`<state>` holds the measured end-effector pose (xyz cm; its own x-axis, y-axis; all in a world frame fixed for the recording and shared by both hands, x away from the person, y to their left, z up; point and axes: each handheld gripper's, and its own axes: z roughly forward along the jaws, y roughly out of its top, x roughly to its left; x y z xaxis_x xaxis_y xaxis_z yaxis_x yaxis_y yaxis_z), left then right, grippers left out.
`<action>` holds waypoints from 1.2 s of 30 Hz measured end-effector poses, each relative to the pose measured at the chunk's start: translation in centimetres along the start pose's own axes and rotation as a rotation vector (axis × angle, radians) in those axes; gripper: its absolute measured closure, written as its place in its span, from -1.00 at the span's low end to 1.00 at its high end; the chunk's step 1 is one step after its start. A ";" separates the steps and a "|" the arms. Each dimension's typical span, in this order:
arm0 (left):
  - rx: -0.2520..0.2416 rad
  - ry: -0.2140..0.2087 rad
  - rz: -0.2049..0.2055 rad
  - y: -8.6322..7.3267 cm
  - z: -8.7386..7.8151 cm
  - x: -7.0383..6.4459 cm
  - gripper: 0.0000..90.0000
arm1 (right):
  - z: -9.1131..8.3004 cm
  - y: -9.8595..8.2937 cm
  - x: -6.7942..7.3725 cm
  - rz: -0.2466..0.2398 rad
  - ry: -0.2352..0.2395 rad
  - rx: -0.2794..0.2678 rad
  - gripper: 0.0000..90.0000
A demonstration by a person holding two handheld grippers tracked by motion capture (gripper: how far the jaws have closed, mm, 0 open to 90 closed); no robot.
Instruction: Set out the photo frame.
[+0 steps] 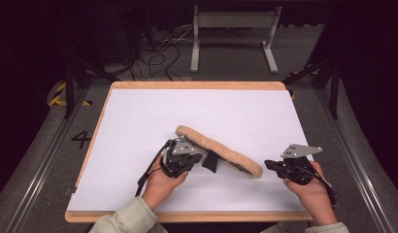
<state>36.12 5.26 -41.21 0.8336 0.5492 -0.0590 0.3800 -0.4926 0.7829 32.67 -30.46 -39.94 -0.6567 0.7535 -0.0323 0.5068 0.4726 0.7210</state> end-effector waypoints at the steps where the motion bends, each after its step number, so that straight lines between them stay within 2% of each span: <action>1: -0.002 -0.011 0.003 0.1 0.2 -0.3 1.00 | 0.0 0.0 0.0 0.002 0.000 -0.002 1.00; 6: -0.020 -0.035 0.038 0.3 1.1 -1.7 1.00 | -0.3 -0.2 -0.1 0.014 -0.013 -0.015 1.00; 9: -0.014 -0.043 0.063 0.4 1.9 -2.4 1.00 | -0.5 -0.4 -0.2 0.019 -0.015 -0.016 1.00; 12: -0.009 -0.053 0.072 0.5 2.8 -2.9 1.00 | -0.6 -0.5 -0.2 0.025 -0.017 -0.017 1.00; 17: -0.003 -0.069 0.069 0.7 4.3 -3.6 1.00 | -0.7 -0.8 -0.2 0.029 -0.022 -0.015 1.00; 23: 0.018 -0.045 0.067 0.5 5.9 -4.3 1.00 | -0.9 -1.0 -0.1 0.036 -0.025 -0.018 1.00; 29: 0.046 -0.039 0.031 0.1 6.7 -4.2 1.00 | -1.0 -1.0 -0.1 0.034 -0.027 -0.018 1.00; 36: 0.045 -0.049 0.023 0.0 7.3 -4.6 1.00 | -0.8 -0.9 0.0 0.030 -0.021 -0.016 1.00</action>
<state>35.26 -2.22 -45.46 0.8606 0.5041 -0.0721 0.3770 -0.5355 0.7558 31.79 -31.20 -40.04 -0.6296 0.7765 -0.0250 0.5170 0.4427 0.7326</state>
